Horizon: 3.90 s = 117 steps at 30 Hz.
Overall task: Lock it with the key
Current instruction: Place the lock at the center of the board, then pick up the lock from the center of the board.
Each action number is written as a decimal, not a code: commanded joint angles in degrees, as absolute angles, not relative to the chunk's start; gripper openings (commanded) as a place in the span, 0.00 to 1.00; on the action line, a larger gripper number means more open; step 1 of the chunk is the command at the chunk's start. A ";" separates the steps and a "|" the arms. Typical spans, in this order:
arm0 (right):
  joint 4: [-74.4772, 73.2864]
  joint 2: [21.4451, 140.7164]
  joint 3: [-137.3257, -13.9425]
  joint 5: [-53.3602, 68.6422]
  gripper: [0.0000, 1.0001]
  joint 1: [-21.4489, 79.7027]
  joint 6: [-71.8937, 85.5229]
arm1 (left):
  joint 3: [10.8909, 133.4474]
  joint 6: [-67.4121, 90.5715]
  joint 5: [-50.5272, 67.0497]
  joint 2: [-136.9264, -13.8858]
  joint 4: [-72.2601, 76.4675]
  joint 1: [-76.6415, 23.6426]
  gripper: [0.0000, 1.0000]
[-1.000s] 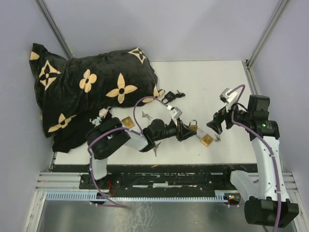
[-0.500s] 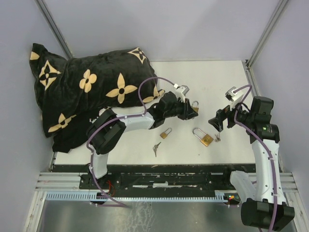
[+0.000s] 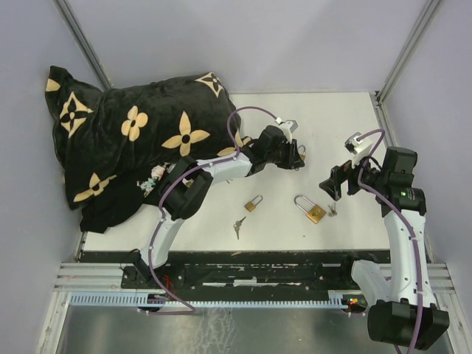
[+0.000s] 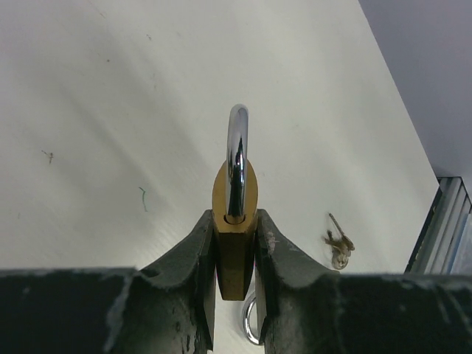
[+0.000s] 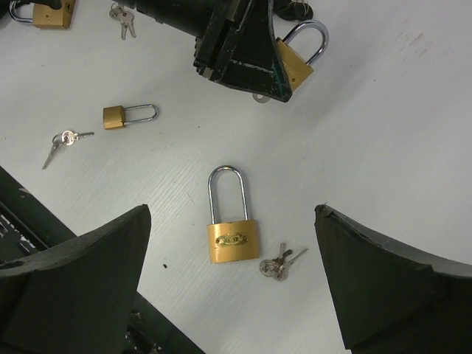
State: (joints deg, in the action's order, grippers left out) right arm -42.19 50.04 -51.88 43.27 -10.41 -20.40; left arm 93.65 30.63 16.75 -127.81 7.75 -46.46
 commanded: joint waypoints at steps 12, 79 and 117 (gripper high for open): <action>-40.88 49.91 -52.03 42.54 1.00 -11.04 -21.07 | 108.60 28.67 18.38 -136.45 3.63 -45.04 0.14; -42.05 48.24 -51.66 44.03 1.00 -12.81 -22.15 | 82.86 19.51 6.08 -106.23 8.79 -45.04 0.98; -48.70 44.73 -77.67 39.10 1.00 -14.26 -7.17 | 51.14 17.38 6.08 -37.90 1.86 -44.62 0.99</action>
